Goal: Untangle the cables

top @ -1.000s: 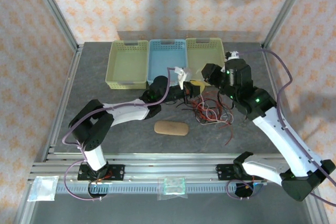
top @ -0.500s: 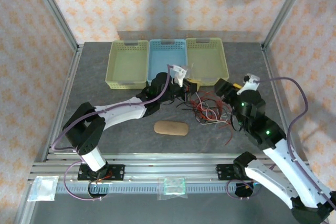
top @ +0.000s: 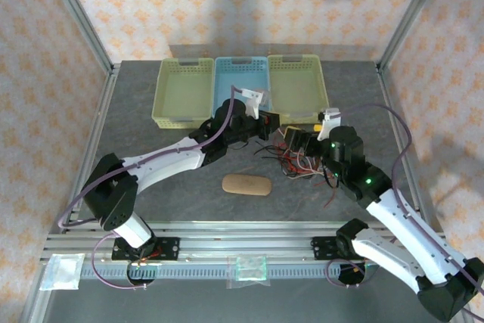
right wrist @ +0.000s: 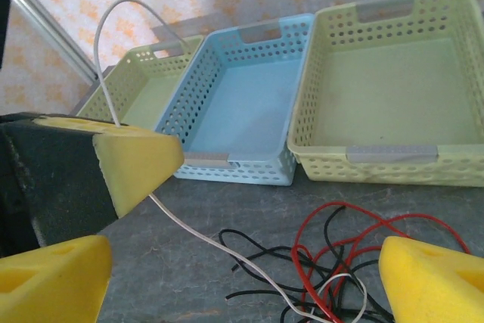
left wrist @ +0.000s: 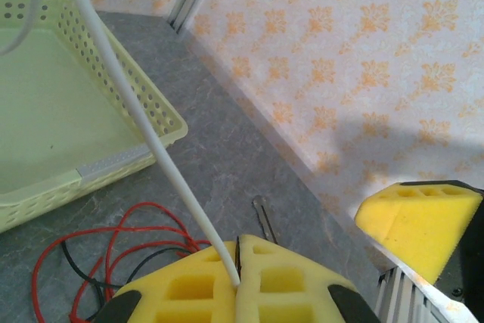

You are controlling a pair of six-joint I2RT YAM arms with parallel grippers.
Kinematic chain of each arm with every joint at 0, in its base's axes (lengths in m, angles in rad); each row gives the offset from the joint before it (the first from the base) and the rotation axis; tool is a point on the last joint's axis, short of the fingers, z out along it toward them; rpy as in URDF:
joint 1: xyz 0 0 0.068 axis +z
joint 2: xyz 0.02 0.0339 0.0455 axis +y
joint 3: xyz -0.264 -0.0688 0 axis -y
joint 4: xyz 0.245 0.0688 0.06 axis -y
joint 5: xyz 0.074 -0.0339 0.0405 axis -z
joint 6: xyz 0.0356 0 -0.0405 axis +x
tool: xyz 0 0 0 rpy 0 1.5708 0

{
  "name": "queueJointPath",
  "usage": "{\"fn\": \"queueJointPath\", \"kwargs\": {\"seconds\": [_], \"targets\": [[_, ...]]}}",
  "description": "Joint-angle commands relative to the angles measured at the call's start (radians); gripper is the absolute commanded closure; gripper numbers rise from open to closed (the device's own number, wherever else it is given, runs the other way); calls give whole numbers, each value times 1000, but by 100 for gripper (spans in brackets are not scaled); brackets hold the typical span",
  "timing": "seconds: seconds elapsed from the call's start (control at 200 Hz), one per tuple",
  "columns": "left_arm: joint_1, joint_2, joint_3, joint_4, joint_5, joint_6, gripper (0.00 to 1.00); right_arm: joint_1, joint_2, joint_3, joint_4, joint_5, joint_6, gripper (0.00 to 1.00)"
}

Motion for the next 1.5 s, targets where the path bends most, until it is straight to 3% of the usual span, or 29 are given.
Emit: {"fn": "queueJointPath", "kwargs": {"seconds": [0.0, 0.456, 0.841, 1.192, 1.497], "targets": [[-4, -37, 26, -52, -24, -21, 100, -1, 8, -32, 66, -62, -86, 9], [0, -76, 46, -117, -105, -35, 100, -1, 142, -145, 193, -113, -119, 21], [4, -98, 58, -126, -100, -36, 100, -1, 313, -106, 262, -51, -168, 33], [5, -107, 45, -104, -111, -48, 100, -1, 320, -93, 289, -86, -155, 64], [22, -110, 41, -71, -66, -71, 100, -1, 312, -75, 297, -99, -131, 86]]}}
